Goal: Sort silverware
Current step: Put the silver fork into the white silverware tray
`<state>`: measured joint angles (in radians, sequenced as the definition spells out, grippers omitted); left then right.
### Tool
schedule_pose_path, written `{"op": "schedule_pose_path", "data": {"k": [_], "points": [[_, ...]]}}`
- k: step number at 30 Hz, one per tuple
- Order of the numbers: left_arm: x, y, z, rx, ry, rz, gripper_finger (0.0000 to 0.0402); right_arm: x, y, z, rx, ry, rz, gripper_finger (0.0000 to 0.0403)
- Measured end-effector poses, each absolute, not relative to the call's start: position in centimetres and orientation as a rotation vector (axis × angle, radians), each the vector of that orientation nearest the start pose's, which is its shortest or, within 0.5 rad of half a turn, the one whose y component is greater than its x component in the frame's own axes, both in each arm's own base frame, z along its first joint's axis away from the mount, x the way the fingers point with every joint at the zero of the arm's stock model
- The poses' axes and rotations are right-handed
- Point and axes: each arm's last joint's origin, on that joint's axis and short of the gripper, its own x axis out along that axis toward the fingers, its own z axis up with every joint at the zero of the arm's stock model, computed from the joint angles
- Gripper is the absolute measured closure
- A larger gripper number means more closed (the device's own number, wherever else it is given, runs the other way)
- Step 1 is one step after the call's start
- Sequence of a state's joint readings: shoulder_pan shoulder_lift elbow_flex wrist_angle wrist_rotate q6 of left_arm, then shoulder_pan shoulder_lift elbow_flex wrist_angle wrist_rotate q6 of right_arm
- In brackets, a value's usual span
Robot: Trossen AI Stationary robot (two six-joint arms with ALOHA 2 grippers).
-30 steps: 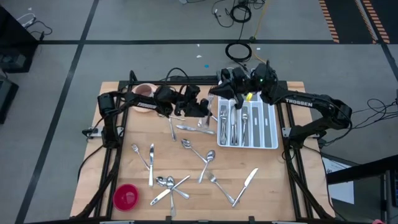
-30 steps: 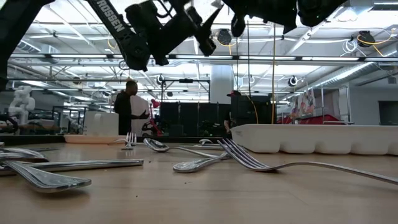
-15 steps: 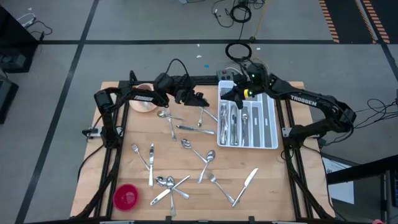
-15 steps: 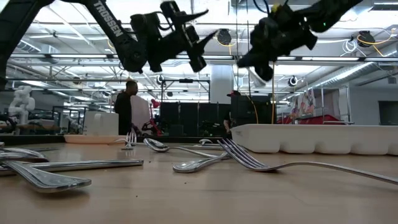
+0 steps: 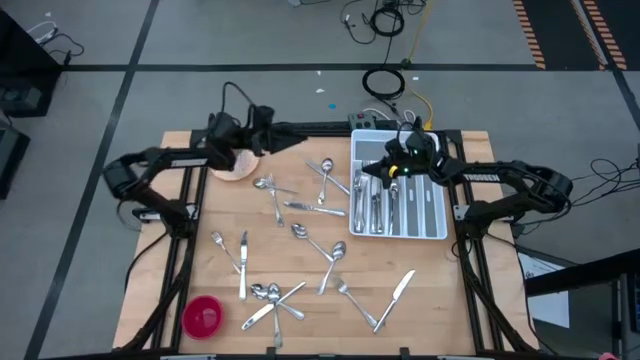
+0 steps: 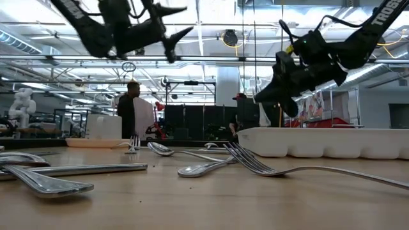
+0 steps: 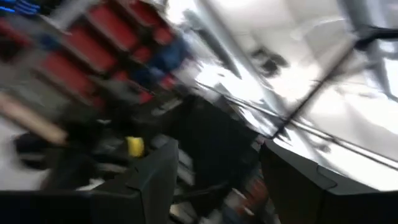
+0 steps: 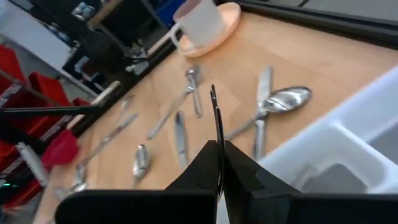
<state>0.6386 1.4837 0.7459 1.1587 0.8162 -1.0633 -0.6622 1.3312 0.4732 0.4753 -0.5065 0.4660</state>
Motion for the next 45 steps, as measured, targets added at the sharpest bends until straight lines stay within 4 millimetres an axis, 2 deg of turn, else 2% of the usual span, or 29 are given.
{"op": "schedule_pose_path", "data": {"k": [7,15,20,33,39,45], "points": [[21.9,14.5,25.2,-0.829,-0.130,0.007,0.0173,20.3,-14.2,17.4,0.616,0.297,-0.267,0.0403],[19.9,13.4,24.4,-0.850,-0.149,0.132,0.0173,21.1,-14.7,15.4,0.646,0.341,-0.286,0.0403],[19.6,13.3,24.1,-0.857,-0.119,0.197,0.0173,21.8,-15.0,14.6,0.682,0.309,-0.281,0.0403],[19.6,13.3,23.8,-0.884,-0.092,0.213,0.0173,21.9,-14.2,13.3,0.716,0.421,-0.284,0.0396],[19.6,13.3,23.8,-0.884,-0.091,0.212,0.0173,21.8,-14.2,13.2,0.700,0.435,-0.286,0.0365],[19.6,13.3,23.8,-0.885,-0.083,0.198,0.0173,21.8,-14.2,13.2,0.700,0.435,-0.286,0.0306]]}}
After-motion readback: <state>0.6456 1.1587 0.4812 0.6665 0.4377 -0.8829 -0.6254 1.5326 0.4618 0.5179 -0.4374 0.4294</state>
